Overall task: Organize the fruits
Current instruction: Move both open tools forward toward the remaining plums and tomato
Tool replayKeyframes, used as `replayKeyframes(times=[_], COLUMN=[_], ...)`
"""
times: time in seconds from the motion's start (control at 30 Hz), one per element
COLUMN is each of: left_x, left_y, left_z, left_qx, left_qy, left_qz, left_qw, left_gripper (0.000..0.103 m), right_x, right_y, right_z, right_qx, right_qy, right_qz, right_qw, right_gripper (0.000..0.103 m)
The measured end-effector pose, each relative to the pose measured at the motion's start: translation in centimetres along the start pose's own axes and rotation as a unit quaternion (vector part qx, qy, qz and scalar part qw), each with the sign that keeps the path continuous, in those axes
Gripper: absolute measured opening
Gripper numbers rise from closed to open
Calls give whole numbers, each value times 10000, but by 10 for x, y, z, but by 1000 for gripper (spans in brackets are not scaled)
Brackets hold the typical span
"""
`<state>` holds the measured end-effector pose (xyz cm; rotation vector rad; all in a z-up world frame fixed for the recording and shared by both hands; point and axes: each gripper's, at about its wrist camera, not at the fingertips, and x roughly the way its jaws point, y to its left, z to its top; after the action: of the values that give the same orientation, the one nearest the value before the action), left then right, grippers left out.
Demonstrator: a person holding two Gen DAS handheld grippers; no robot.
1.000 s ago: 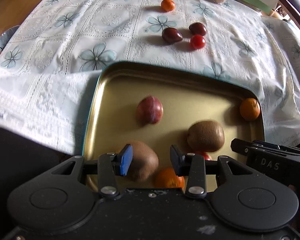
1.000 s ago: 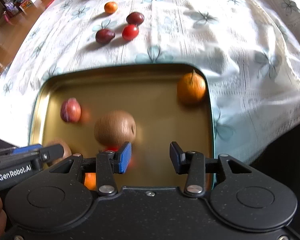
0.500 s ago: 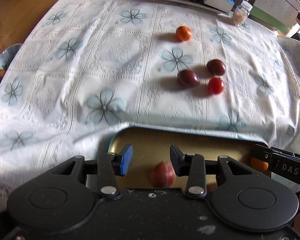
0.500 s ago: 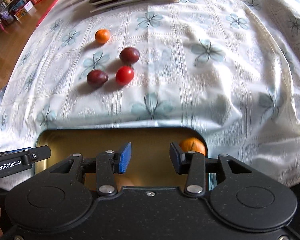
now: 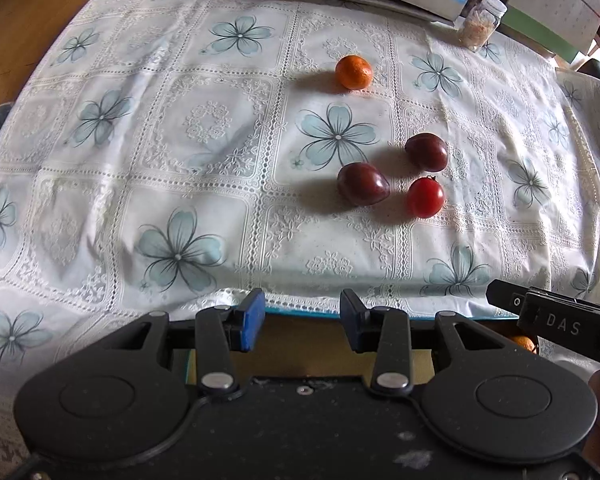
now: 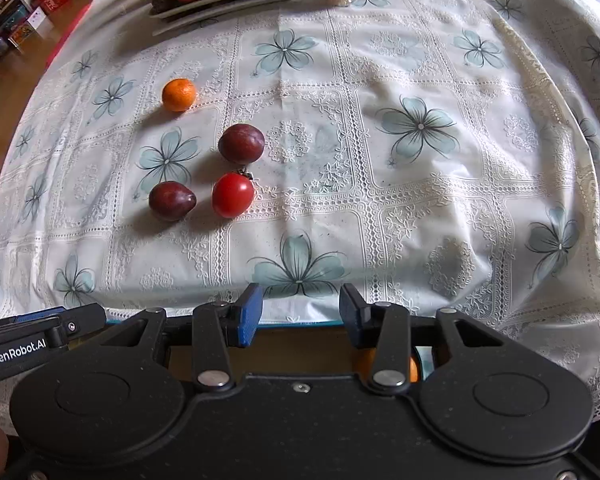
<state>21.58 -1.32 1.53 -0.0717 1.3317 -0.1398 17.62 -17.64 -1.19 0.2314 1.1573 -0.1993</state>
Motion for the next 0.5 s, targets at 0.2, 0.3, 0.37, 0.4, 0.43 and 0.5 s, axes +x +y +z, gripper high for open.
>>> replayKeyframes(times=[0.2,0.3,0.37,0.4,0.43,0.5], left_x=[4,6,8,9,10,13], left_y=[12,19,23,25,26,27], left_z=[15,25,31,34,36,40], left_qx=[-152,-257,-318,-341,-351,-379], left_qy=[40,37,70,80,85,93], left_qz=[-38,2,7,-4,-15,-22], left_qw=[9999,9997,9995,9994,9993,9992], left_gripper=[41,41,41,41,41,41], right_x=[3,4,7,8,10,14], right_y=[-4,-8,-9,-8,-8,-5], right_z=[15,26,34,37,41,48], right_qx=[89,188,262,289,308,330], right_qy=[-8,-31,-3,16,33,51], right_qz=[-73,-60,-57,-49,-32,-16], right_qw=[9999,9998,9996,9996,9995,9994], right_gripper=[51,51,51,51,51,51])
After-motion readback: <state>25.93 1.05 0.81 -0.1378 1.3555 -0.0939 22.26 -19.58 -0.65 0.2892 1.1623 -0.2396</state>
